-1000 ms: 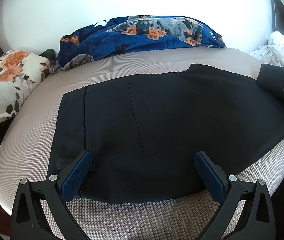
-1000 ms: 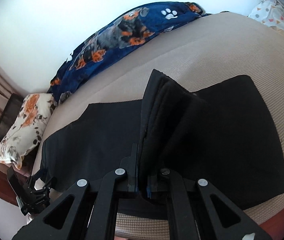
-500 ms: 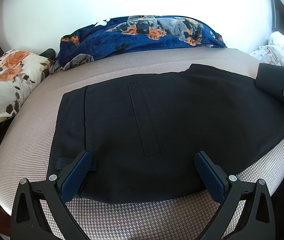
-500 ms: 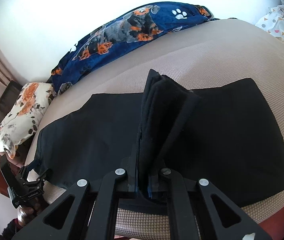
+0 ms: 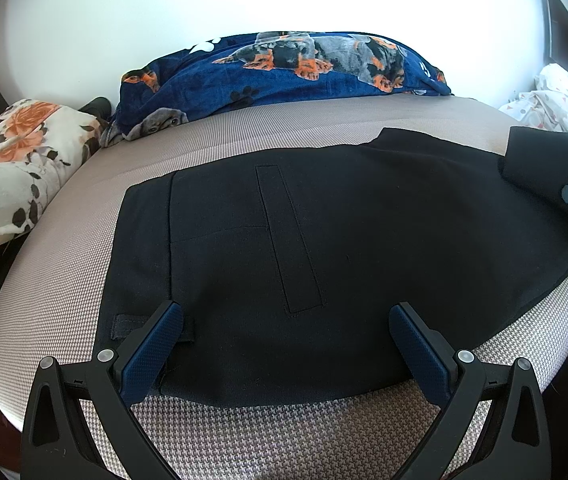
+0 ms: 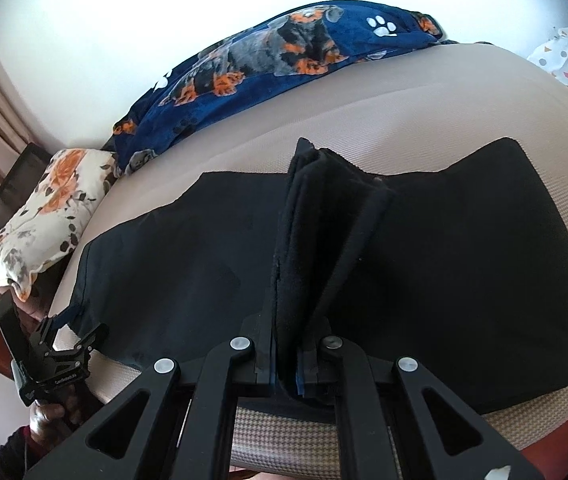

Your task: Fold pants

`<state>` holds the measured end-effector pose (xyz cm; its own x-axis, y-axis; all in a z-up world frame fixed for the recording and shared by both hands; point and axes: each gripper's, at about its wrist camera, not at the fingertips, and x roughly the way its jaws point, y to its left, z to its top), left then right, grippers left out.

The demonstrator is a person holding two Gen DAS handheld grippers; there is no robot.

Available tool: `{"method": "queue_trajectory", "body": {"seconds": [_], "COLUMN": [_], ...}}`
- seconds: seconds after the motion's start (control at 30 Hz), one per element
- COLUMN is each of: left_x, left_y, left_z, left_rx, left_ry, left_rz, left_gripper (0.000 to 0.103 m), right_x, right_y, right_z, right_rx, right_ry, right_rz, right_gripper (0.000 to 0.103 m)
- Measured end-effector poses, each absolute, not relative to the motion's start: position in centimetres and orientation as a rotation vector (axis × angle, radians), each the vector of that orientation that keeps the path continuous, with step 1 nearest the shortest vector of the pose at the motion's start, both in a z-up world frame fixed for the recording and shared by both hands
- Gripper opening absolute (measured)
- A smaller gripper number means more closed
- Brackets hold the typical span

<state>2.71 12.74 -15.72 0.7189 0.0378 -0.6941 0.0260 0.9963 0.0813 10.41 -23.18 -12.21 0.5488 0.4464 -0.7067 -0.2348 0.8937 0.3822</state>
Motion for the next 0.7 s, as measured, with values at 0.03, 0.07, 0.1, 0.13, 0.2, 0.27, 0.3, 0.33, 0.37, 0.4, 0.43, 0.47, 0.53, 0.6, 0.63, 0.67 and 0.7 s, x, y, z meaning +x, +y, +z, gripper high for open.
{"method": "queue_trajectory", "body": {"seconds": [0.03, 0.07, 0.1, 0.13, 0.2, 0.27, 0.3, 0.33, 0.37, 0.4, 0.43, 0.47, 0.53, 0.6, 0.63, 0.67, 0.7], "left_x": [2.7, 2.7, 2.7, 2.7, 2.7, 2.7, 2.7, 2.7, 2.7, 2.7, 2.7, 2.7, 2.7, 2.7, 2.7, 2.7, 2.7], "left_y": [12.7, 12.8, 12.8, 12.7, 12.7, 12.8, 12.8, 12.8, 12.8, 12.8, 12.8, 12.8, 12.8, 12.8, 12.8, 12.9, 12.8], "left_z": [-15.7, -15.7, -15.7, -15.7, -15.7, -15.7, -15.7, -15.7, -15.7, -15.7, -15.8, -15.8, -15.8, -15.7, -15.7, -15.7, -15.7], "left_rx": [0.087, 0.087, 0.087, 0.087, 0.087, 0.087, 0.087, 0.087, 0.087, 0.087, 0.087, 0.087, 0.087, 0.086, 0.086, 0.086, 0.086], "left_ry": [0.769, 0.769, 0.769, 0.769, 0.768, 0.768, 0.768, 0.768, 0.768, 0.768, 0.768, 0.768, 0.768, 0.768, 0.768, 0.767, 0.767], "left_rz": [0.007, 0.006, 0.006, 0.007, 0.007, 0.007, 0.007, 0.007, 0.006, 0.007, 0.006, 0.006, 0.006, 0.006, 0.006, 0.006, 0.006], "left_gripper": [0.102, 0.102, 0.102, 0.102, 0.102, 0.102, 0.102, 0.102, 0.102, 0.102, 0.102, 0.102, 0.102, 0.102, 0.102, 0.102, 0.102], "right_x": [10.4, 10.4, 10.3, 10.3, 10.3, 10.3, 10.2, 10.2, 10.2, 10.2, 10.2, 10.2, 10.0, 10.0, 9.9, 9.9, 9.8], "right_y": [-23.0, -22.9, -22.8, -22.7, -22.6, -22.5, -22.4, -22.3, -22.3, -22.2, -22.1, -22.1, -21.9, -21.7, -21.5, -21.3, -21.1], "right_z": [-12.2, -12.3, -12.3, -12.3, -12.4, -12.4, -12.3, -12.3, -12.3, -12.3, -12.3, -12.3, -12.2, -12.1, -12.0, -12.0, -12.0], "right_rx": [0.247, 0.241, 0.238, 0.236, 0.230, 0.223, 0.219, 0.214, 0.210, 0.208, 0.207, 0.205, 0.197, 0.191, 0.187, 0.181, 0.171], "right_ry": [0.905, 0.905, 0.905, 0.906, 0.908, 0.906, 0.905, 0.904, 0.903, 0.902, 0.902, 0.902, 0.898, 0.897, 0.897, 0.896, 0.894], "right_rz": [0.409, 0.410, 0.410, 0.410, 0.410, 0.409, 0.407, 0.407, 0.407, 0.408, 0.408, 0.408, 0.409, 0.414, 0.418, 0.422, 0.422], "right_gripper": [0.008, 0.008, 0.008, 0.008, 0.008, 0.008, 0.008, 0.008, 0.008, 0.008, 0.008, 0.008, 0.008, 0.008, 0.008, 0.008, 0.008]}}
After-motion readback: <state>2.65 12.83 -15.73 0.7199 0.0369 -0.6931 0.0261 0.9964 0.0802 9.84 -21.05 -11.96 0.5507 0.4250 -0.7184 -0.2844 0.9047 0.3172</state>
